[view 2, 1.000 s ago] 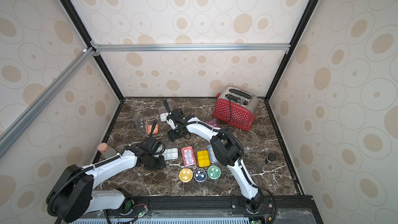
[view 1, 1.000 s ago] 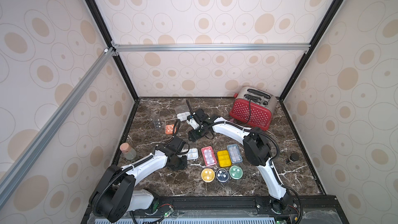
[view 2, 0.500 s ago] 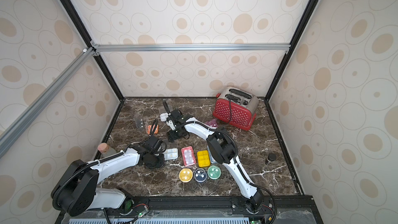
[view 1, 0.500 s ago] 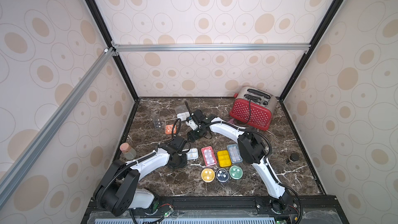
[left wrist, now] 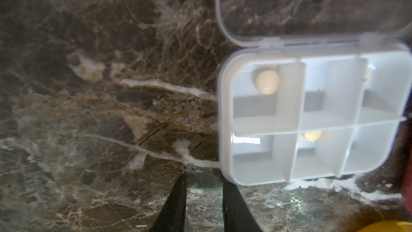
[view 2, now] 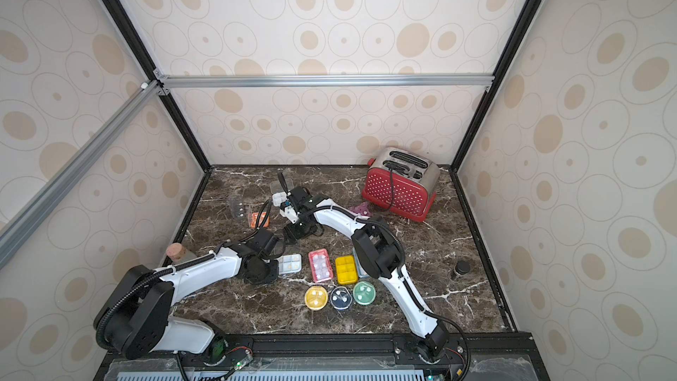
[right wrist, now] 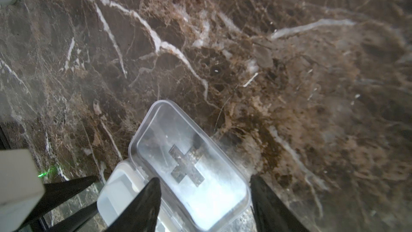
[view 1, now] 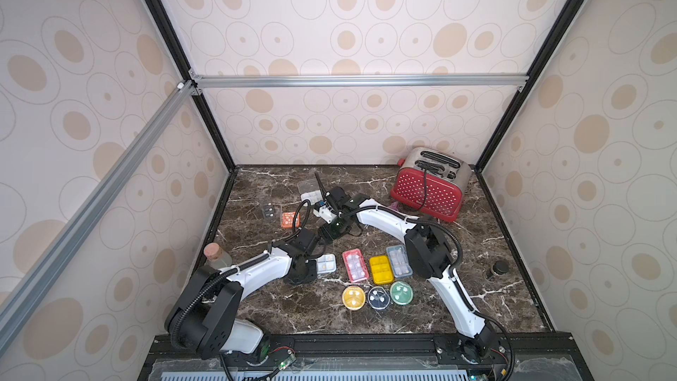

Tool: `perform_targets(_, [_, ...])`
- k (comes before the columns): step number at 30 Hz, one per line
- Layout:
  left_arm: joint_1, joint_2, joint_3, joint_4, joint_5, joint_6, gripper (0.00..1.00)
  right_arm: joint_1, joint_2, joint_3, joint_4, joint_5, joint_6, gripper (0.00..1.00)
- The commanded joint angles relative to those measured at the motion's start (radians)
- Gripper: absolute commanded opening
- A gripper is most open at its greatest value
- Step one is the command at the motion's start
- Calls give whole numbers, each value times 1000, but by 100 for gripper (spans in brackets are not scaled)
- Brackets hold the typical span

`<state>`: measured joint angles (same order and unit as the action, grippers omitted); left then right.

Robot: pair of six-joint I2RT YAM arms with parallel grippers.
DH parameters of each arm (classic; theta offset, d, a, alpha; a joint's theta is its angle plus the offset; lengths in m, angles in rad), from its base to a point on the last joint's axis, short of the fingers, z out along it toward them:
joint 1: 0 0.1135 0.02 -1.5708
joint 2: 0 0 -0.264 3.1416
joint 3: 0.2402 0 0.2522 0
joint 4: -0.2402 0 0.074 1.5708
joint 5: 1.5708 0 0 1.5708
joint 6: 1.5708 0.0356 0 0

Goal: Close pillboxes
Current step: Close the lid on the pillbox.

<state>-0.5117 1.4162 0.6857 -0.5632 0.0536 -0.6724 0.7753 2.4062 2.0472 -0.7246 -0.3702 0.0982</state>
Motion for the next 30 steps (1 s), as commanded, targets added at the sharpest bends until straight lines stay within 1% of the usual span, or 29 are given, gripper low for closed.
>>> perform_targets(1, [-2, 37, -17, 15, -10, 7, 29, -7, 29, 38, -55, -21, -34, 65])
perform_targets(3, [-1, 45, -14, 14, -12, 10, 28, -7, 37, 54, -78, 0, -48, 67])
perform_targets(6, [-2, 55, -12, 20, -15, 10, 28, -7, 50, 76, -96, 6, -58, 73])
perform_targets(11, [-2, 56, -9, 30, -11, 4, 27, -7, 67, 101, -120, -3, -54, 75])
perform_targets(19, [-2, 65, -3, 30, -11, 11, 27, -7, 92, 108, -137, -33, -50, 75])
perform_targets(22, [-2, 69, -1, 36, -6, 11, 27, -10, 77, 96, -128, -55, -36, 74])
perform_targets(26, [-1, 71, 0, 40, 1, 11, 27, -14, 54, 86, -114, -48, -28, 72])
perform_targets(30, [-2, 76, 4, 42, 2, 14, 27, -22, 32, 82, -116, -79, -25, 70])
